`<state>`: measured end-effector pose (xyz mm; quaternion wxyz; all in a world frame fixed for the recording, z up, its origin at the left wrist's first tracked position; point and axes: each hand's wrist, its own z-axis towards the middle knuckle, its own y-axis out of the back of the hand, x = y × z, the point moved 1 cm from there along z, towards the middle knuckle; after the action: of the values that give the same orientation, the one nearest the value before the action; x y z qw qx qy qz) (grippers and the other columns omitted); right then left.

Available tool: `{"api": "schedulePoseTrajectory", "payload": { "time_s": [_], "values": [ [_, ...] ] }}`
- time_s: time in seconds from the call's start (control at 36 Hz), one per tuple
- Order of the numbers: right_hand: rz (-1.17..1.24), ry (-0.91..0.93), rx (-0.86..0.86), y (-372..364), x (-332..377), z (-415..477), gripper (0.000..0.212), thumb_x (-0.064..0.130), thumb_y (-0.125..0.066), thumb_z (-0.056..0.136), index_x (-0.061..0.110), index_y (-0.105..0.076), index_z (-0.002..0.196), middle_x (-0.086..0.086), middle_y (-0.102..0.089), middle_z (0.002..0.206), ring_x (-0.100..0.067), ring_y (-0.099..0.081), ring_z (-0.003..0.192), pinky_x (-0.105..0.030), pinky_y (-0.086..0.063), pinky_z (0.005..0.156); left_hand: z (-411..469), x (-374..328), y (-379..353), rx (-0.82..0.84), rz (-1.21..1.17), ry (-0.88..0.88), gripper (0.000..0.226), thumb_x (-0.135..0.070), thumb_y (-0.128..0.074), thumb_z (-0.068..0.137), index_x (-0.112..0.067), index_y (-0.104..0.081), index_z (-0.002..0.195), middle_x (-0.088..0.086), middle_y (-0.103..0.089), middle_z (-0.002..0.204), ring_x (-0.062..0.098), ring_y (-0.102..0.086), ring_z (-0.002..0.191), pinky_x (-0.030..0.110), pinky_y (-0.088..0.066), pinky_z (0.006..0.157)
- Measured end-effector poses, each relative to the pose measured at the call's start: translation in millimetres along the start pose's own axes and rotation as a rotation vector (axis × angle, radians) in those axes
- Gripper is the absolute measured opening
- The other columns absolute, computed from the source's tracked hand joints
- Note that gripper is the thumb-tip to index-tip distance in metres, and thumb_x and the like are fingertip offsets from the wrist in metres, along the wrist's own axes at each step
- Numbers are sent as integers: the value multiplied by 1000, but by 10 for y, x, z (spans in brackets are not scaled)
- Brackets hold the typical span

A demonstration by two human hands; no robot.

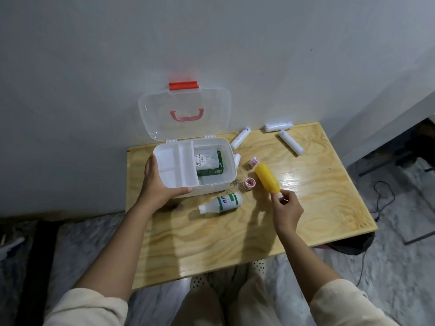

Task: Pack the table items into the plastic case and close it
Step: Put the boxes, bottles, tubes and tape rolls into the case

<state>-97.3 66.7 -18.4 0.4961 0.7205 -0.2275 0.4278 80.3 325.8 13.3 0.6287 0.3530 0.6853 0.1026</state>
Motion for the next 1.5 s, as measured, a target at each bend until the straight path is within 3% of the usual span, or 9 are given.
{"api": "schedulePoseTrajectory", "payload": {
  "time_s": [0.19, 0.36, 0.61, 0.75, 0.86, 1.14, 1.28, 1.36, 1.5],
  "values": [
    [123, 103, -93, 108, 326, 45, 15, 16, -66, 83, 7, -65, 94, -6, -59, 74, -15, -52, 68, -10, -38, 56, -14, -29, 12, 1, -18, 9, 135, -30, -94, 54, -22, -3, 153, -2, -10, 157, 16, -16, 143, 30, -24, 109],
    [221, 381, -58, 104, 830, 16, 16, 12, -69, 80, 6, -67, 95, 0, -55, 69, 5, -53, 61, -4, -39, 58, -22, -24, 12, -7, -17, 15, 133, -30, -94, 54, -20, -4, 152, -1, -11, 157, 18, -17, 142, 30, -25, 108],
    [-115, 877, 464, -149, 1313, -109, 19, 9, -71, 77, 8, -66, 95, -7, -66, 89, -13, -56, 69, -17, -48, 66, -16, -36, -8, -26, -59, 4, 127, -26, -94, 54, -19, -12, 150, 3, -18, 152, 21, -22, 138, 34, -29, 108],
    [-339, 908, 656, -467, 1366, -182, 24, 10, -66, 79, 10, -63, 103, -9, -65, 102, -24, -57, 88, -35, -50, 79, 12, 2, -9, -45, -83, 19, 126, -37, -96, 38, -25, -26, 143, 0, -32, 142, 20, -37, 130, 38, -41, 103],
    [-398, 902, 685, -714, 1419, -226, 29, 8, -63, 81, 8, -60, 110, -10, -64, 112, -26, -55, 103, -32, -44, 84, 28, 25, -18, -40, -101, 34, 129, -45, -93, 31, -27, -28, 141, -1, -35, 140, 20, -40, 127, 42, -45, 101],
    [-324, 763, 718, -930, 1276, -367, 29, 3, -62, 80, 5, -59, 108, -15, -64, 106, -29, -60, 93, -44, -52, 84, 40, 66, -59, -60, -92, 3, 124, -33, -96, 39, -22, -27, 142, -1, -34, 139, 18, -37, 127, 38, -43, 100],
    [-301, 775, 628, -881, 1216, -414, 38, 14, -61, 85, 10, -53, 122, -9, -57, 124, -22, -52, 113, -26, -42, 92, 38, 57, -66, -55, -99, 1, 126, -31, -97, 43, -21, -24, 145, 0, -29, 145, 17, -34, 131, 35, -39, 103],
    [-209, 907, 505, -758, 1150, -530, 27, 11, -63, 83, 7, -59, 109, -10, -60, 111, -21, -54, 104, -18, -38, 86, 42, 62, -65, -49, -99, 13, 126, -33, -97, 43, -22, -23, 145, 0, -29, 145, 19, -34, 132, 38, -39, 105],
    [-178, 1101, 588, -636, 793, -765, 8, 10, -60, 83, 6, -61, 90, -10, -63, 92, -24, -58, 86, -31, -50, 73, 21, 99, -72, -34, -43, 12, 138, -36, -94, 50, -19, -5, 153, 0, -14, 157, 18, -19, 143, 32, -27, 112]
  ]
}}
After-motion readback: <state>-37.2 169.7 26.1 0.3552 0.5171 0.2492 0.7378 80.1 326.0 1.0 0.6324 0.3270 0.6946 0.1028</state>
